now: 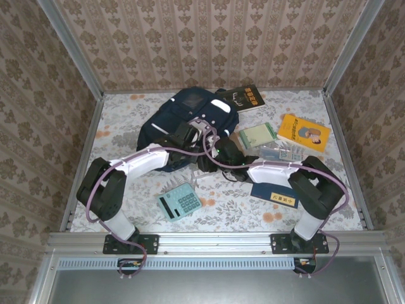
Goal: Pack the student bag
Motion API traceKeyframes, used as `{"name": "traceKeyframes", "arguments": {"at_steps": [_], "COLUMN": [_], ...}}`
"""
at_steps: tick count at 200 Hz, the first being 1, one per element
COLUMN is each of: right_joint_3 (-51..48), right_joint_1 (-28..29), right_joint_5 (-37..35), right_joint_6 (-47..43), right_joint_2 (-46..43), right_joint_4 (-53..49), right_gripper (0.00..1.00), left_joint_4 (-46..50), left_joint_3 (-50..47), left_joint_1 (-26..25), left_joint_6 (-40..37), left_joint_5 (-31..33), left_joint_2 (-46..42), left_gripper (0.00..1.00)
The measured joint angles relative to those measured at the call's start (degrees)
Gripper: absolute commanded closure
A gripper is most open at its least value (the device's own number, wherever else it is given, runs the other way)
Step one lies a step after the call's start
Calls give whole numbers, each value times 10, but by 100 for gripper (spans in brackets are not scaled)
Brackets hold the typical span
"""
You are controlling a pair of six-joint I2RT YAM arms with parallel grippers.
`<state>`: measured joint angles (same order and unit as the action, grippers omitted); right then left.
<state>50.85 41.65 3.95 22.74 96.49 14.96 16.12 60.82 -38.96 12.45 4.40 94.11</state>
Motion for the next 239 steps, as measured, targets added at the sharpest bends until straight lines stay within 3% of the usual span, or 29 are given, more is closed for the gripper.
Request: {"name": "traceKeyframes", "arguments": {"at_steps": [31, 50, 71, 111, 140, 186, 239], "right_joint_3": [-13, -23, -30, -35, -36, -40, -40], "right_joint_1": [-27, -42, -49, -54, -57, -57, -57], "right_joint_5": [-39, -58, -78, -98, -101, -102, -102], "right_joint_6": [14, 22, 29, 34, 40, 45, 46], "right_joint_2": [-28, -43, -57, -85, -96, -99, -99], "right_joint_4": [3, 3, 1, -2, -2, -2, -2], "right_gripper": [48, 48, 47, 47, 47, 47, 47], "left_joint_4": [-3, -5, -10, -17, -16, -30, -80], "left_joint_3": [-11, -22, -32, -50, -71, -90, -103], "left_joint_1": [0, -2, -24, -120, -142, -137, -80], "left_joint_6": [9, 14, 24, 57, 94, 138, 171], "left_joint_5": [5, 19, 51, 127, 158, 174, 126], "left_joint_2": [-10, -34, -67, -96, -82, -18, 21], "left_gripper": [68, 64, 63, 64, 65, 66, 62]}}
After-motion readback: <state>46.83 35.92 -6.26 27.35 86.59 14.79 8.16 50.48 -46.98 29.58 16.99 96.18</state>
